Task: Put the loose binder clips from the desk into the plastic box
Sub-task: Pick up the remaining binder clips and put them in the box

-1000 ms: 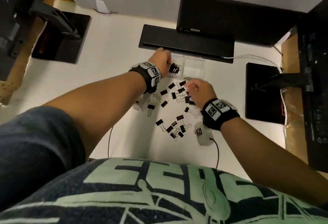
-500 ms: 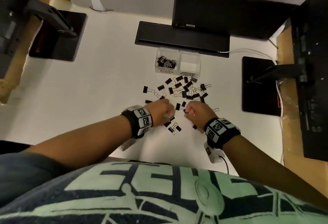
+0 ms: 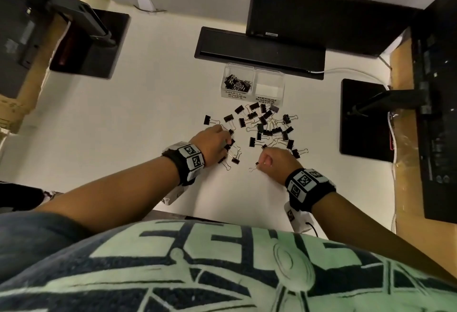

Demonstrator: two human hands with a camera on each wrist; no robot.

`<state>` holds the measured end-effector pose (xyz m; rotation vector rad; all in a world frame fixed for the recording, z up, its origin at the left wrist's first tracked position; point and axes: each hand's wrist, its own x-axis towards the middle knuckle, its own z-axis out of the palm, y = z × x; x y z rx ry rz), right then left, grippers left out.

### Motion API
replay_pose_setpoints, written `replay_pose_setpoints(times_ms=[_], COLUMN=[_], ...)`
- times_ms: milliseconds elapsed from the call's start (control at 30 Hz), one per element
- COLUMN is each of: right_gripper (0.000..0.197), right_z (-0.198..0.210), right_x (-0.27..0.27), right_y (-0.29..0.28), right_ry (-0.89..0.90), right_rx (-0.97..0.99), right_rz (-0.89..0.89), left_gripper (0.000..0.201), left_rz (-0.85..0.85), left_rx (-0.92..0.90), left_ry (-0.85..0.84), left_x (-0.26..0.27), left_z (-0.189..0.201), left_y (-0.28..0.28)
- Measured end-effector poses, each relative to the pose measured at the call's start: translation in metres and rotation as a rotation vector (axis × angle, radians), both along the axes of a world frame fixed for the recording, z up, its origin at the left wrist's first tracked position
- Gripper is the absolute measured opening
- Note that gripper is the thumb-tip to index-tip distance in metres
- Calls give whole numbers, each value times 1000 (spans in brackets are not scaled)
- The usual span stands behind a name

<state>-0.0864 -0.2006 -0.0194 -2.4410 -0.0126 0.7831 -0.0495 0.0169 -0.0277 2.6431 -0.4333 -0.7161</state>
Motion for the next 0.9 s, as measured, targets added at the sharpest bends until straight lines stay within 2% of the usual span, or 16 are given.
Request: replay_pose_setpoints(times_ms=[67,167,300,433,533,600,667,767,900], right_gripper=[3,12,29,23,11,16,16,15,25], right_z=[-1,-6,-8,-8,-9,-9,-8,-5,-5], right_x=[4,4,2,3,5,8,13,21,35], right_y=[-4,-5,-1,1,1,3,5,10,28], right_ry=[-25,-64,-70,-86,-98,-100,-79,-76,-58], right_rx=[8,-2,-82,-135,-81,-21,36,140,206], right_rz=[-38,49,178,202,196,136,-9,-172,-144], left_gripper=[27,28,33,19,29,30,23,22,19], left_rz=[-7,-90,-239,-370,-440,-429,-368,-74,396], left_rx=[-41,-72,46,122,131,92,8,-171,-338], left_ry=[-27,-37,-110,-211,-309,-344,-355,-217,-168], left_x=[-5,-17,-26,-27,-24,-27,-29,-25,-11], left_z=[2,0,-4,-2,-15,-16,-10,0,5], left_y=[-2,-12,-25,-28,-25,-24,-24,-18,-4])
